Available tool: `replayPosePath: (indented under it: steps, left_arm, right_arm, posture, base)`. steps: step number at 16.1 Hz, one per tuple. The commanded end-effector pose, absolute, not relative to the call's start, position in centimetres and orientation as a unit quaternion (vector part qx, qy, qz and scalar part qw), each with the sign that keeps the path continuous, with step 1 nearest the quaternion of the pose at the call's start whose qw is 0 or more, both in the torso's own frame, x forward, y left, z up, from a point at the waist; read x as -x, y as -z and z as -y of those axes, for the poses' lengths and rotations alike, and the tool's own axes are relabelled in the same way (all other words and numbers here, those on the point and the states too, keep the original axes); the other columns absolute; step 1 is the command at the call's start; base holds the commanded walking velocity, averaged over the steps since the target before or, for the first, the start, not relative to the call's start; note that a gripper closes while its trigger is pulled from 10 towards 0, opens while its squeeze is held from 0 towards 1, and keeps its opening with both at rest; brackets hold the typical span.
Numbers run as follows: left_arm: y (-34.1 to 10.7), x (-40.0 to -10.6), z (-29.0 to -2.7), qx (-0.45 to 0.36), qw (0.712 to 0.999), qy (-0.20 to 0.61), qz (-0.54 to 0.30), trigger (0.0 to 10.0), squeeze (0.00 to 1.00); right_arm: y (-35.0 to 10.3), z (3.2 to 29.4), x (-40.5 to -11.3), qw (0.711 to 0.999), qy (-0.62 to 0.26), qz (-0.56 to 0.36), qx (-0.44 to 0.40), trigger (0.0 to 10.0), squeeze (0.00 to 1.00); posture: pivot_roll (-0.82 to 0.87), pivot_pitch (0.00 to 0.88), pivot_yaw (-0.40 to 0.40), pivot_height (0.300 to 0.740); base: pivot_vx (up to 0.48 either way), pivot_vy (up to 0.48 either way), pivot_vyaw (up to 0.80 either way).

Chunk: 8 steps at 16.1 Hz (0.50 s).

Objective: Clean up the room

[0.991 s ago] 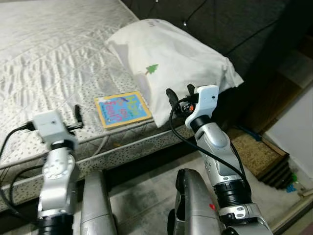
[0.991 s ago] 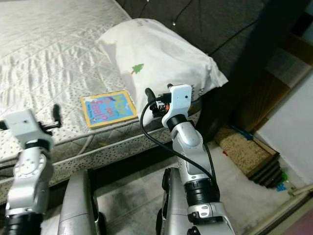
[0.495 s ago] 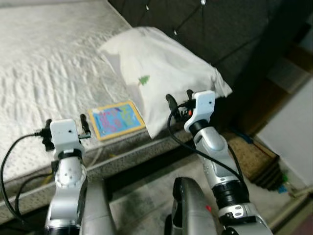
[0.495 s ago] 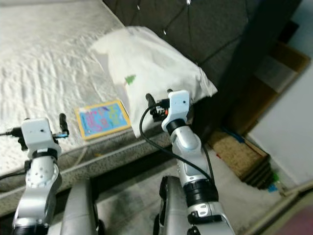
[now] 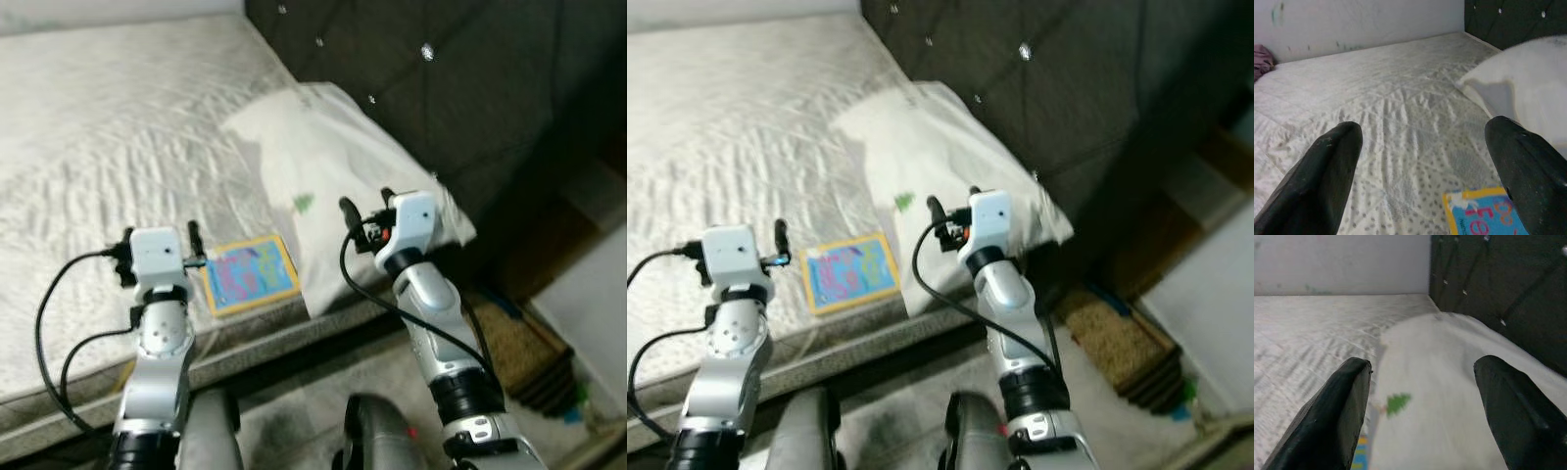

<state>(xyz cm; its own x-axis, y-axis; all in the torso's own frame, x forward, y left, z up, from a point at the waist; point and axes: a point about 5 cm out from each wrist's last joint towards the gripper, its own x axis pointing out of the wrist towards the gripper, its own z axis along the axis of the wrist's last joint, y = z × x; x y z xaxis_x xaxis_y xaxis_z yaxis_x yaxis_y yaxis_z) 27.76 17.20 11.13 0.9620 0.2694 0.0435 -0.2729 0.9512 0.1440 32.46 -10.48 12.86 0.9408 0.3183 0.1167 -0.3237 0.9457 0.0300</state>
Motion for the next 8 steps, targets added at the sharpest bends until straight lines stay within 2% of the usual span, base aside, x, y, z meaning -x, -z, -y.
replayPosePath:
  steps: [1, 3, 8]
  left_arm:
    - [-11.55, -27.84, -16.69, -0.066, 0.99, -0.12, 0.018, 10.0, 0.0]
    - [-11.7, -28.0, -17.07, -0.051, 0.991, -0.125, 0.017, 10.0, 0.0]
    - [-12.28, -28.2, -16.66, -0.035, 0.993, -0.114, 0.016, 10.0, 0.0]
  right_arm:
    - [-13.49, 10.46, -32.8, 0.984, -0.162, 0.067, -0.02, 10.0, 0.0]
    - [-13.62, 10.17, -32.94, 0.984, -0.162, 0.069, -0.018, 10.0, 0.0]
    - [-13.66, 10.41, -33.16, 0.985, -0.158, 0.07, -0.006, 10.0, 0.0]
  posture:
    - [0.03, 0.0, -0.06, 0.725]
    - [0.04, 0.0, -0.066, 0.74]
    - [0.03, 0.0, -0.059, 0.74]
  base:
    - [0.0, 0.0, 0.0]
    - [0.0, 0.0, 0.0]
    - [0.0, 0.0, 0.0]
